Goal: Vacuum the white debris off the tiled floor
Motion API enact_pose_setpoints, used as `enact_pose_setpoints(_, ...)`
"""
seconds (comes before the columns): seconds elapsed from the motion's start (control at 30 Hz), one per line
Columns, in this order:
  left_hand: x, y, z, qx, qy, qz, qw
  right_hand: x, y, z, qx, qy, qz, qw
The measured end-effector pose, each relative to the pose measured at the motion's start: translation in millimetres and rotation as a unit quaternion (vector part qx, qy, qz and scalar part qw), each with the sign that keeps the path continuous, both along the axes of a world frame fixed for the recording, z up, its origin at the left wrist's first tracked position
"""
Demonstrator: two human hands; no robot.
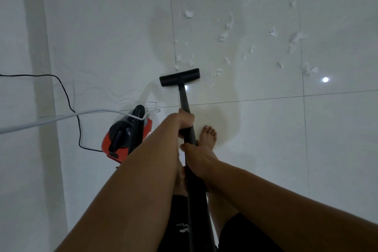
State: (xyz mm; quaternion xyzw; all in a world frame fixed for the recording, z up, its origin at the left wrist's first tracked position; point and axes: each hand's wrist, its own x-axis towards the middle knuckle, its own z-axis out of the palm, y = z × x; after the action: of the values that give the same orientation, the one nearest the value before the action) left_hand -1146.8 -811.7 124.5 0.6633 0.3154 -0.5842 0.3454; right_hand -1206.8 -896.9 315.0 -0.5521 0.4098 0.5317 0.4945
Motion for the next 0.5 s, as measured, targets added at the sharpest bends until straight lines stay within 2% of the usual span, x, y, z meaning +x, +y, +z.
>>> enact_pose_setpoints(0.13,-11,-12,-8,0.008,-0.003,-0.057,0.998,-6,-13,-2,0.018,-0.003,-0.012,1.000)
enact_pose_setpoints(0.33,-13,-29,-30,0.017,-0.006,-0.073,0.997,-10,-27,-30,0.004,0.021,-0.008,1.000)
enact_pose_setpoints(0.5,-8,-28,-36,0.014,-0.017,-0.076,0.997,-14,-27,-53,0.001,0.005,-0.007,1.000)
